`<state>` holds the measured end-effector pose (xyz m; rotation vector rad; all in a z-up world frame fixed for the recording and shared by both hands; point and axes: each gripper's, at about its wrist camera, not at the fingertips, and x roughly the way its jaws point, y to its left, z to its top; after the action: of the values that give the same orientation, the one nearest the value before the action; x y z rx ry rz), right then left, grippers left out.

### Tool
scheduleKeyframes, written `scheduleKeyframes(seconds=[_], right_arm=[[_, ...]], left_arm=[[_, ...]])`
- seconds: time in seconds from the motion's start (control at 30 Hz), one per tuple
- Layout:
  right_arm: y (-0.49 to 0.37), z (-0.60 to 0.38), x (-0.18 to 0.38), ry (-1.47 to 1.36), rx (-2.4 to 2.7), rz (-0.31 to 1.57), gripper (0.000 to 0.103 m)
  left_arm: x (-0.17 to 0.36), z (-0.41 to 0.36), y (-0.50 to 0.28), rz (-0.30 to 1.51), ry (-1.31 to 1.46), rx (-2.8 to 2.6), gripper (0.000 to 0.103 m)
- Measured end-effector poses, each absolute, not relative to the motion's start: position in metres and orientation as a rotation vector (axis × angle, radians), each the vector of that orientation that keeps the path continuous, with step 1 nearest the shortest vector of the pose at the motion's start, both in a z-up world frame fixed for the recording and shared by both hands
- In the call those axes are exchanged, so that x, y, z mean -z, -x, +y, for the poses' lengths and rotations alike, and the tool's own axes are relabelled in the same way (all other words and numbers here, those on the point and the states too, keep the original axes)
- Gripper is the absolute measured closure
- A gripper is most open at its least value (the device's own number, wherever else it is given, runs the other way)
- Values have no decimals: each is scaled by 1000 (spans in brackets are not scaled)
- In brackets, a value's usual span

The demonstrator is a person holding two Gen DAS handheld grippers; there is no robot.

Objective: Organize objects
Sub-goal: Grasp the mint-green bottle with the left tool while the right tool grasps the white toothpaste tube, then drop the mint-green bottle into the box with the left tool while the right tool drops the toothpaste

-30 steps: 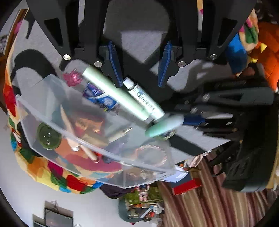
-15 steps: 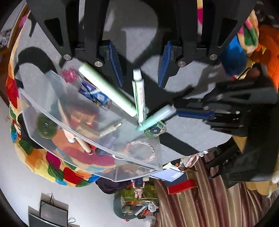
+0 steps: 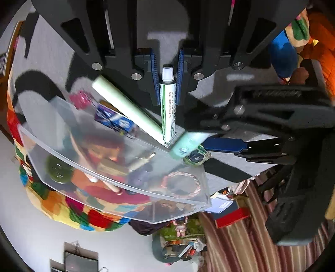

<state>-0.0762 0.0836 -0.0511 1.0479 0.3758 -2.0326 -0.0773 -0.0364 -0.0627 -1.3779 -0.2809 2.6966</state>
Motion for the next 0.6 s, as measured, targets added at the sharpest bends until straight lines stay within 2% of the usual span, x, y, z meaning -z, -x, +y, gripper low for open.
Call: scheduleKeyframes(seconds=[0.17, 0.37, 0.6], right_arm=[[72, 104, 42, -1027, 2080, 297, 89], [75, 118, 26, -985, 2148, 224, 89], [82, 120, 3, -919, 2194, 147, 89]], left_arm=[[66, -32, 75, -217, 1374, -2765, 81], [65, -22, 62, -135, 1332, -2809, 81], [40, -17, 50, -141, 1215, -2821, 81]])
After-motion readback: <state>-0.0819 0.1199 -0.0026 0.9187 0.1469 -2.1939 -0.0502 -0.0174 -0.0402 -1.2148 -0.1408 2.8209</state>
